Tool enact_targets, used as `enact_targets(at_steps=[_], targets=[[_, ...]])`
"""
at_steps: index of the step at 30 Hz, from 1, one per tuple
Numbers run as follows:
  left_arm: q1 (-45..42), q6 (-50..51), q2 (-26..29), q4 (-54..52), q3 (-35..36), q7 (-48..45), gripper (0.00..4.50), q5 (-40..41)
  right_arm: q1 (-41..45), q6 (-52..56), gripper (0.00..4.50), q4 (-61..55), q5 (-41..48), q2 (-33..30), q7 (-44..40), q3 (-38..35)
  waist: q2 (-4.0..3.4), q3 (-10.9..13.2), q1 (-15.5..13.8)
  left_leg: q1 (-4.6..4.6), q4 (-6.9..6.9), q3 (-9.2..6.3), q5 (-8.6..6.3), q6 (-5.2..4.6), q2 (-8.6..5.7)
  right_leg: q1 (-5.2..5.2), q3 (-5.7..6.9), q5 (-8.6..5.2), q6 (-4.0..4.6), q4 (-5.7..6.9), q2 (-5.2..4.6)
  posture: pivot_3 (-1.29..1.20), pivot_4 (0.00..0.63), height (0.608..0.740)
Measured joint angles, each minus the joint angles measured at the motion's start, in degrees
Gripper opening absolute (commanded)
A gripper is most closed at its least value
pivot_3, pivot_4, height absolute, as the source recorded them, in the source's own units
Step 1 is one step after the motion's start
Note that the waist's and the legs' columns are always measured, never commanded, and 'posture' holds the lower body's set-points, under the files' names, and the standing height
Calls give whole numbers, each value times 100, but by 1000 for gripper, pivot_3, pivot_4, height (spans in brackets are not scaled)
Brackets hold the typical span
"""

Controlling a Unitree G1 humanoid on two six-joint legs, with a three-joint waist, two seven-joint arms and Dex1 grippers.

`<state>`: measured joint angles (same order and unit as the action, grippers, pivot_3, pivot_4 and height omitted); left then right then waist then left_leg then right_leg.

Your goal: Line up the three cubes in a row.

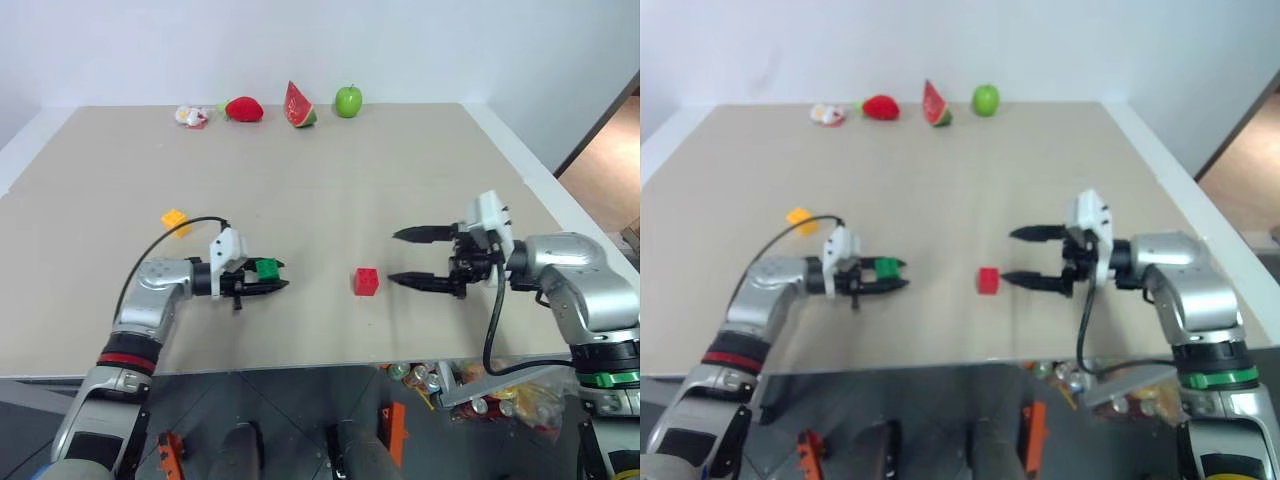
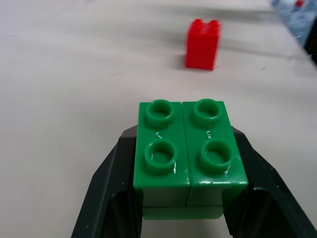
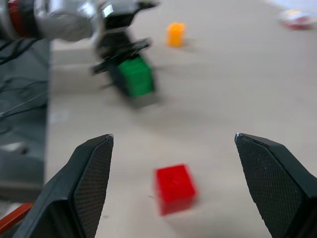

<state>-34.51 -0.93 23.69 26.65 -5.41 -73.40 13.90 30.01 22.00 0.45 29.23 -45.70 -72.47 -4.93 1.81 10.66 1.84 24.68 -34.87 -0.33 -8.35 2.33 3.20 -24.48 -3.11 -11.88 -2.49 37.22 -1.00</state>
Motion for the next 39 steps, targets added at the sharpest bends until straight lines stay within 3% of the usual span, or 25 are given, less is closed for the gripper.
enact_targets(at_steps=[7,29,39], targets=[[-357,-142,-329,469,-196,-33,1386,-75,-83,492,4070,-98,608,0,424,-740,0,0,7,-1,0,-1,-1,-1,-1,3,-7,2,-3,0,3,0,150,740],[-1380,-942,-1158,2510,-506,-236,1386,-647,-403,625,4070,-546,654,183,885,-651,0,0,7,5,-10,-2,-3,-5,-9,3,-14,2,-13,-1,2,0,150,740],[-1535,-1254,-1203,2902,-459,-266,1386,-709,-426,671,4070,-586,654,181,895,-651,0,0,6,3,-15,-5,-3,-5,-12,8,-15,5,-16,-1,1,0,150,740]])
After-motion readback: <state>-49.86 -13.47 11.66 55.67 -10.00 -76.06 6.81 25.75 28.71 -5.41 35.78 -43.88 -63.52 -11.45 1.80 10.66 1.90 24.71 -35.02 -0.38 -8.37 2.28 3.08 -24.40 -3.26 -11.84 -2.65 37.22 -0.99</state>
